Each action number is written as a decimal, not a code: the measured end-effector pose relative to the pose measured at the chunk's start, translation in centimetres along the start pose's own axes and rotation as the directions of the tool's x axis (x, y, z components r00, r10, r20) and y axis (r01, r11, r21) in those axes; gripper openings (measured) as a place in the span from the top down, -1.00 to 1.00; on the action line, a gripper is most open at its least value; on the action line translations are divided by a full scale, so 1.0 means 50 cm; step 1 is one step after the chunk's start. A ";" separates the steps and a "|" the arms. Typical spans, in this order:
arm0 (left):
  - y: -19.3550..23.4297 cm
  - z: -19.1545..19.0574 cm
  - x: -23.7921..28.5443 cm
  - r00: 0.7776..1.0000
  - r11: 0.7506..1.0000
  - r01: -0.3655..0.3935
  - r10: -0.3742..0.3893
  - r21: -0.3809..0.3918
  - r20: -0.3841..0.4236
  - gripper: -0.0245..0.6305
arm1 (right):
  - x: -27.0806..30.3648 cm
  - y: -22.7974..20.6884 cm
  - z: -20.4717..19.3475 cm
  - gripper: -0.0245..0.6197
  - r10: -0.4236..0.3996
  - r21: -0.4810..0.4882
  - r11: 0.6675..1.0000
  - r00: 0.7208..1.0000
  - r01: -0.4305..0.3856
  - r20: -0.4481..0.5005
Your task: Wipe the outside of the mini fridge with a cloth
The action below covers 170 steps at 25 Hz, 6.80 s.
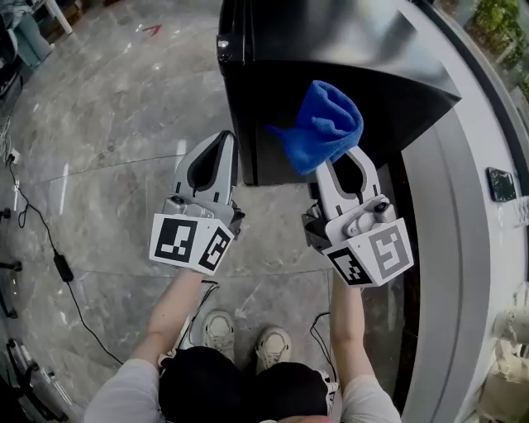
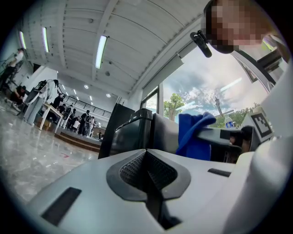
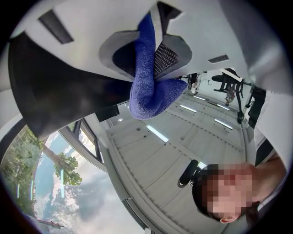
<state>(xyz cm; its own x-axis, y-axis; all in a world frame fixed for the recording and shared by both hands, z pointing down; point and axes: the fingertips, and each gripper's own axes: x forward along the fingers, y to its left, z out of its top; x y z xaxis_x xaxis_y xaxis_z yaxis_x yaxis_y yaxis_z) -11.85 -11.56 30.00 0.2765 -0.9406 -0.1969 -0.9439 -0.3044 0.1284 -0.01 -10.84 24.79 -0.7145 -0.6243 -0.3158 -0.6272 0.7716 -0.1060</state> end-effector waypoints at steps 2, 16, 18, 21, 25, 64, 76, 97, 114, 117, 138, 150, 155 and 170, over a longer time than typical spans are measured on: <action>0.021 0.001 -0.007 1.000 1.000 -0.023 0.023 0.003 -0.006 0.91 | 0.036 0.041 0.005 0.67 0.046 -0.008 0.999 0.999 -0.045 0.012; 0.060 -0.022 -0.017 0.993 0.988 -0.119 0.121 -0.101 0.013 0.91 | 0.198 0.097 -0.040 0.67 0.067 -0.146 0.985 0.988 -0.087 -0.136; 0.042 -0.032 -0.005 0.995 0.990 -0.101 0.102 -0.097 0.005 0.91 | 0.193 0.082 -0.037 0.67 0.061 -0.148 0.986 0.989 -0.080 -0.133; 0.015 -0.043 0.010 0.998 0.993 -0.070 0.070 -0.094 -0.003 0.91 | 0.185 0.071 -0.033 0.67 0.069 -0.169 0.982 0.990 -0.090 -0.127; -0.012 -0.056 0.020 0.999 0.996 -0.030 0.029 -0.088 -0.015 0.91 | 0.161 0.036 -0.028 0.67 0.023 -0.166 0.985 0.993 -0.042 -0.114; -0.148 -0.157 0.091 0.985 0.984 0.127 -0.140 -0.125 -0.100 0.91 | -0.181 -0.496 0.133 0.67 -0.548 -0.228 0.820 0.835 0.524 -0.052; -0.127 -0.161 0.076 0.990 0.990 0.093 -0.103 -0.107 -0.096 0.91 | -0.222 -0.514 0.159 0.67 -0.609 -0.221 0.775 0.793 0.592 -0.011; 0.111 -0.129 -0.082 0.982 0.984 -0.161 0.152 -0.075 -0.115 0.91 | 0.135 0.071 -0.112 0.67 -0.028 0.001 1.000 0.994 0.028 -0.104; 0.060 -0.191 -0.050 0.982 0.986 -0.101 0.077 -0.135 -0.170 0.91 | 0.132 0.022 -0.140 0.67 -0.075 -0.064 0.996 0.989 0.067 -0.128; 0.035 -0.197 -0.038 0.984 0.988 -0.075 0.051 -0.136 -0.173 0.91 | 0.105 -0.019 -0.128 0.68 -0.121 -0.062 0.992 0.986 0.114 -0.119; -0.173 -0.229 0.087 0.977 0.983 0.123 -0.144 -0.133 -0.157 0.91 | -0.138 -0.382 -0.035 0.67 -0.478 -0.199 0.869 0.873 0.453 -0.100; -0.237 -0.261 0.108 0.966 0.978 0.163 -0.185 -0.127 -0.182 0.91 | -0.212 -0.491 -0.022 0.67 -0.554 -0.219 0.822 0.827 0.525 -0.097; -0.228 -0.261 0.108 0.967 0.978 0.155 -0.178 -0.136 -0.179 0.91 | -0.227 -0.509 -0.018 0.67 -0.573 -0.223 0.810 0.814 0.543 -0.100; -0.140 -0.244 0.073 0.980 0.988 0.088 -0.109 -0.126 -0.166 0.91 | -0.240 -0.402 -0.031 0.68 -0.557 -0.177 0.823 0.828 0.540 -0.067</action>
<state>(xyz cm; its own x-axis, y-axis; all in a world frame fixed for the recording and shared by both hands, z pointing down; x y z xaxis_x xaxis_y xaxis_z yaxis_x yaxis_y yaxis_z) -2.03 -14.67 40.22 0.4036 -0.9138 -0.0457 -0.8854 -0.4027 0.2320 20.72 -19.05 32.19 -0.2626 -0.9549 -0.1387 -0.9568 0.2763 -0.0908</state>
